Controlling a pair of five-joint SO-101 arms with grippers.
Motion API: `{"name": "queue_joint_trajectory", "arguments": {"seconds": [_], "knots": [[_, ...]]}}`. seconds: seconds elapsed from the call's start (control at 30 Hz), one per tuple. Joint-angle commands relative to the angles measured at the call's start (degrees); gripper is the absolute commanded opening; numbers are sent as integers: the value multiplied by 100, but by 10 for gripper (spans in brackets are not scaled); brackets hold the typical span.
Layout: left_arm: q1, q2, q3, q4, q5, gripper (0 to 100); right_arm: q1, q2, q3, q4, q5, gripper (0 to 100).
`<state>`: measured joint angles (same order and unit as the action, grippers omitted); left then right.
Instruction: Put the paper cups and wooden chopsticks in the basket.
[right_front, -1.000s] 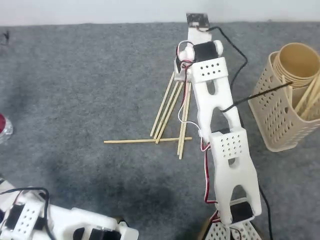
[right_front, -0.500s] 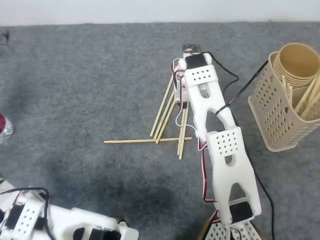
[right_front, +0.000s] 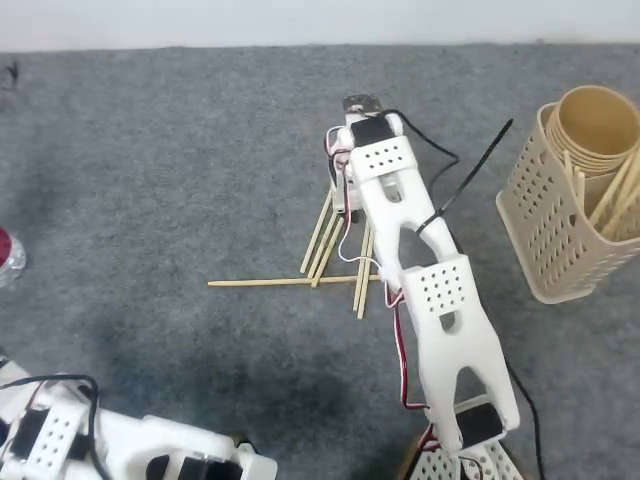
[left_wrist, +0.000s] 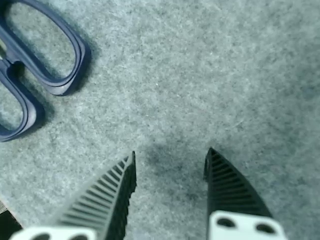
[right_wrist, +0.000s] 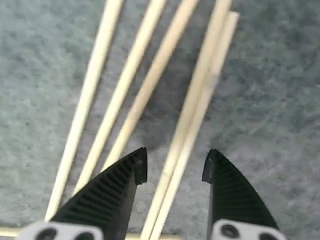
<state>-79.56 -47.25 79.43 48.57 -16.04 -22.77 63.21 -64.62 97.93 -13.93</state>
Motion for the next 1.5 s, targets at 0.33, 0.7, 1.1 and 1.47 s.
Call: {"name": "queue_joint_trajectory", "arguments": {"seconds": [0.33, 0.7, 1.1, 1.47], "knots": [[53, -123, -48, -105, -70, 218, 101, 163, -53, -110, 70, 50], [53, -123, -48, -105, -70, 218, 119, 163, -53, -110, 97, 4], [53, -123, -48, -105, -70, 218, 646, -1147, -1178, 523, 352, 6], [53, -123, -48, -105, -70, 218, 1051, -4286, -897, 488, 1169, 6]]}}
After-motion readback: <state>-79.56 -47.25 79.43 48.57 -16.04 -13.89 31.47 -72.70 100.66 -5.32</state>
